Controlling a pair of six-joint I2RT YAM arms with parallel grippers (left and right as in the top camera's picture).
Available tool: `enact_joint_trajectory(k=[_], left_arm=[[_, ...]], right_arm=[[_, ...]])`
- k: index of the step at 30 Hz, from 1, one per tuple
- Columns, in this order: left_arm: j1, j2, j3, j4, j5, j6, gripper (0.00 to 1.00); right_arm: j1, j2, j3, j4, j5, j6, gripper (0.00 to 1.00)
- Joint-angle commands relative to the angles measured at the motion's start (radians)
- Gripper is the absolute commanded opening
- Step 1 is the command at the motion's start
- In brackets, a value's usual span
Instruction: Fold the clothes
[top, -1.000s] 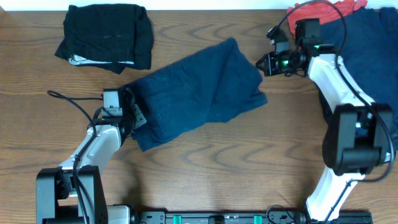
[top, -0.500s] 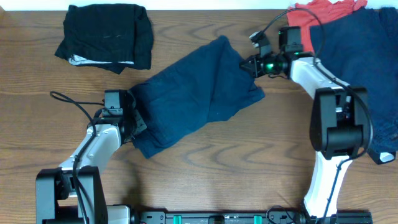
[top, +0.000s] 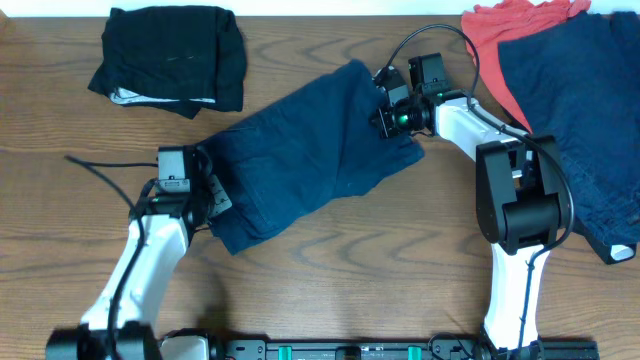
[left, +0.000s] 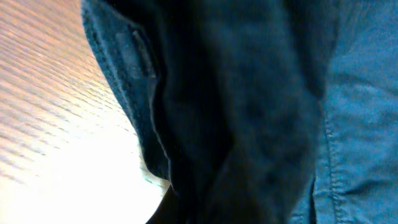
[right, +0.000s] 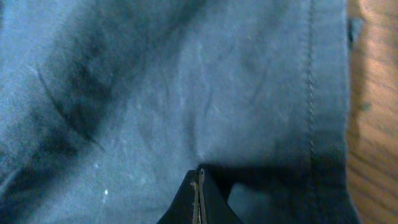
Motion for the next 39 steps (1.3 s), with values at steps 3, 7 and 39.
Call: enact_joint_trajectory(k=[3,7,39], left_arm=[[0.003,-0.108,0.037,-0.036,-0.031,0.015,0.06],[0.003,-0.179,0.046,-0.043,-0.031,0.016,0.06],[-0.330,0.152,0.252,0.307,-0.023,-0.174,0.06]], right_arm=[[-0.014,0.019,-0.005,-0.091,0.113,0.027,0.01],[-0.014,0.019,-0.005,-0.187,0.121,0.027,0.01],[0.022,0.019,-0.005,-0.461,0.081,0.018,0.01]])
